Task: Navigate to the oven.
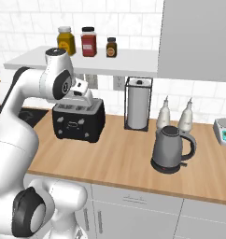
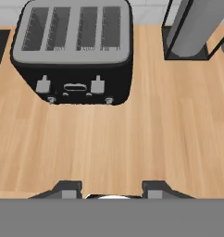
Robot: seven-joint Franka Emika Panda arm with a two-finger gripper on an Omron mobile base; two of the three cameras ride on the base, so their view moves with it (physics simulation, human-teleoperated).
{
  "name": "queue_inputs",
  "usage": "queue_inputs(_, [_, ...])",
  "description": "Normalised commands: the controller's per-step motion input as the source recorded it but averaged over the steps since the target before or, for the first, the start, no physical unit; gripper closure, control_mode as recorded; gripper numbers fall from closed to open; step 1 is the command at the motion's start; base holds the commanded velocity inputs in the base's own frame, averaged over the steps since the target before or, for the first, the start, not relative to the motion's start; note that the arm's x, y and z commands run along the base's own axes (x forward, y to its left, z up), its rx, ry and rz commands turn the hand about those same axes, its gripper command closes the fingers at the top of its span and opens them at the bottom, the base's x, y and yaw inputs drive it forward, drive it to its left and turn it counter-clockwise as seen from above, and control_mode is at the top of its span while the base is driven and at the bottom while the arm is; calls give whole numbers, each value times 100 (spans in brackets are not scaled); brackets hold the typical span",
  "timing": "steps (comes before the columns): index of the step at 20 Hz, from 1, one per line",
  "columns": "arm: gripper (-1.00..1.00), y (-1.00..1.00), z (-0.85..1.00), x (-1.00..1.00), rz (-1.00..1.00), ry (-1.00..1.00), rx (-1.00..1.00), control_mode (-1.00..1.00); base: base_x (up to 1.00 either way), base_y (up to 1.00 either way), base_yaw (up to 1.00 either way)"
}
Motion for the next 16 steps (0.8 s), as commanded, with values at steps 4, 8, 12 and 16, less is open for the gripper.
queue_inputs(4, [-100, 0, 0, 0, 0, 0, 0, 100, 0, 0, 0])
queue_inputs(8, [-100, 0, 0, 0, 0, 0, 0, 100, 0, 0, 0])
queue_inputs(12, [-100, 0, 0, 0, 0, 0, 0, 100, 0, 0, 0])
queue_inputs(16, [-100, 0, 0, 0, 0, 0, 0, 100, -32, -3, -3])
